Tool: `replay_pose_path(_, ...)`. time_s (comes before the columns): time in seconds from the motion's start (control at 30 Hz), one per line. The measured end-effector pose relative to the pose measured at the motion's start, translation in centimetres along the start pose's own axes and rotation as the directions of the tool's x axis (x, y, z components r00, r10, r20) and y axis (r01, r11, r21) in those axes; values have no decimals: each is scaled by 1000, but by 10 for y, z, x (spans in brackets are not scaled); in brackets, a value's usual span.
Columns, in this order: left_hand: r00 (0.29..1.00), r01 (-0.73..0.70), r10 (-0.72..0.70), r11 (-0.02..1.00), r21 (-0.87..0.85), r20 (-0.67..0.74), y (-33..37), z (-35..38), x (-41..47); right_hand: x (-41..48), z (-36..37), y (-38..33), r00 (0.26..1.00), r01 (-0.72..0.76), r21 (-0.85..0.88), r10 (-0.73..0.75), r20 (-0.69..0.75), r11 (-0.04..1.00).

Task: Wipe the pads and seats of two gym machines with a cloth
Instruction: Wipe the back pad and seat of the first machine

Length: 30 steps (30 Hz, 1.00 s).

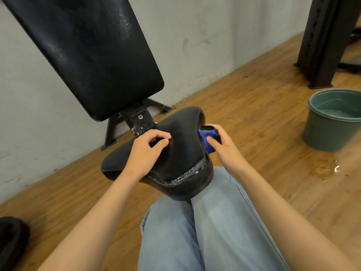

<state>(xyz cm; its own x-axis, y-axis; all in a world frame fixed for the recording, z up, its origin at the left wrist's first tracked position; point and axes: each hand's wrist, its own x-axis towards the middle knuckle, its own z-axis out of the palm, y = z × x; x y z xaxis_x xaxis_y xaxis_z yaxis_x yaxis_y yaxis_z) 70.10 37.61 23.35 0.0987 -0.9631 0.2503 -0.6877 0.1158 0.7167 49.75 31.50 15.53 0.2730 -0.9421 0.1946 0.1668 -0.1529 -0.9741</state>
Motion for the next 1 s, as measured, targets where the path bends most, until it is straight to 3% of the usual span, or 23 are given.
replay_pose_path(0.17, 1000, 11, -11, 1000, 19, 1, 2, 1, 0, -17, -15, -3, 988, -1, 69, -10, 156, 998)
replay_pose_path(0.4, 1000, 20, -20, 999, 28, 6, 2, 2, -1, 7, -1, -4, 1000, 3, -25, -3, -11, 1000)
replay_pose_path(0.57, 1000, 18, -18, 999, 26, 5, 3, 0, -1, -20, -3, -22, 999, -5, -41, 7, 50, 999)
replay_pose_path(0.8, 1000, 3, -3, 1000, 23, 1, 1, 1, -1, -72, -8, -41, 987, 142, -58, -137, 82, 988)
replay_pose_path(1.0, 1000, -5, 5, 999, 33, -4, 0, 1, 0, -76, 4, -41, 980, 165, -131, -177, -85, 978)
